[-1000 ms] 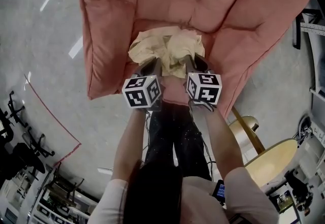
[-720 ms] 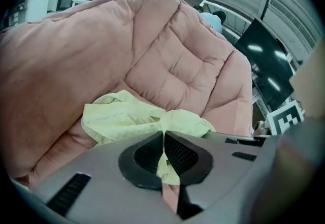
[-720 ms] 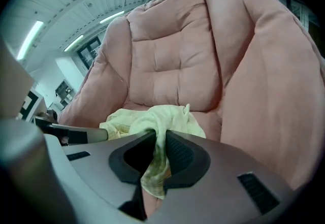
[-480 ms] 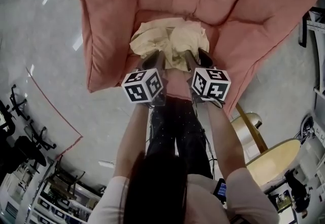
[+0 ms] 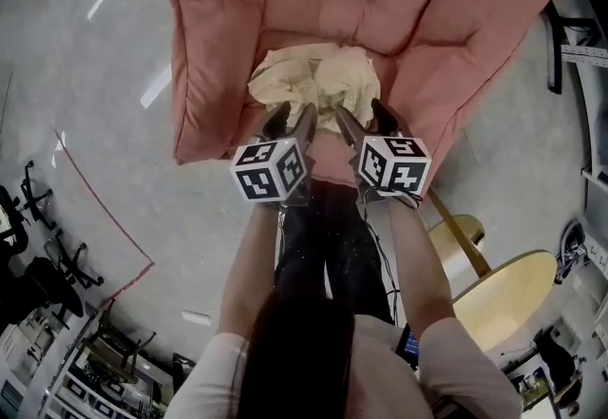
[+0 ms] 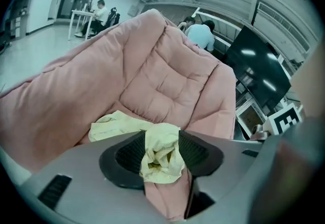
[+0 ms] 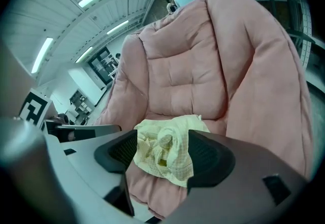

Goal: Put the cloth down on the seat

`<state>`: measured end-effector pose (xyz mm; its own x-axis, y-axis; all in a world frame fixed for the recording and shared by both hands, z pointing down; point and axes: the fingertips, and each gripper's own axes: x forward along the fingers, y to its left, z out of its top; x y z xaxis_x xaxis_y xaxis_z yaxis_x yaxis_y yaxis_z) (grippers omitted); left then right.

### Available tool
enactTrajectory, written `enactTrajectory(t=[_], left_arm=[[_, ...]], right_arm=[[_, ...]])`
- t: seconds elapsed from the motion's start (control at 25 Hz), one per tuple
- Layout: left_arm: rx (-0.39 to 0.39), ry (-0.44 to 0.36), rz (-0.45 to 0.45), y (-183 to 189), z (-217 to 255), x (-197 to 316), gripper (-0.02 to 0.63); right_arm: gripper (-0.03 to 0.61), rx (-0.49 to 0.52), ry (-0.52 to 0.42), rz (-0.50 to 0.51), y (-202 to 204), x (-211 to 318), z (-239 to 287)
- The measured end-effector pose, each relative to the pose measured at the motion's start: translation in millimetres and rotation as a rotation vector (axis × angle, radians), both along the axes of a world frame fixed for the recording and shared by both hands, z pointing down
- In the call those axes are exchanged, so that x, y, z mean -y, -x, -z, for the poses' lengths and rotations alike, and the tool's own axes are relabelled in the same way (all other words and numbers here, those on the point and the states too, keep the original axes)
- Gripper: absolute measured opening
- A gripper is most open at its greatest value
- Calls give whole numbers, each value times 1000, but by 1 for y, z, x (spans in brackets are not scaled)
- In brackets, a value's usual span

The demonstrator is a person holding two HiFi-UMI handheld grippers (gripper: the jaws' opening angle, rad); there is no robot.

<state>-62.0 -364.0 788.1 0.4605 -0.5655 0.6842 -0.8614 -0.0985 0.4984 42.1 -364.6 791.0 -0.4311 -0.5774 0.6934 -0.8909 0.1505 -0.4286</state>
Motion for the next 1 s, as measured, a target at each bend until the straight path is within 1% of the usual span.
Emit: enactTrajectory(t=[0.12,0.2,0.28,0.44,0.6,0.64,0.68,0.72,0.84,1.0], left_arm=[[-12,-33,1,1,32,-1,199],[-10,-40,-10,1,53,-8,199],[-4,-60,-39,-2,78,-18,198],[-8,-146,-93,-11,126,-23,198],[-12,-205,-102,-10,165,-34,197],[-16,-222,-97,-10,177,-40,165],[-17,-243,-92,-9,189,-44,95],[-15,-266,-92,-10,200,-46,71],[-5,-321,-116,-14,230,-51,72],[-14,-382,-132,-16,266,-62,71]], right_arm=[[301,41,-53,-21,-2,0,38],[301,84,-62,-32,-2,-7,63],[301,104,-68,-29,-1,-16,86],[301,88,-131,-10,-3,-20,132],[299,65,-189,-15,-4,-27,168],[298,60,-195,-17,-4,-32,176],[294,60,-201,-22,-4,-37,185],[285,63,-208,-32,-5,-41,194],[222,64,-235,-75,-8,-51,221],[107,35,-252,-108,-12,-66,249]])
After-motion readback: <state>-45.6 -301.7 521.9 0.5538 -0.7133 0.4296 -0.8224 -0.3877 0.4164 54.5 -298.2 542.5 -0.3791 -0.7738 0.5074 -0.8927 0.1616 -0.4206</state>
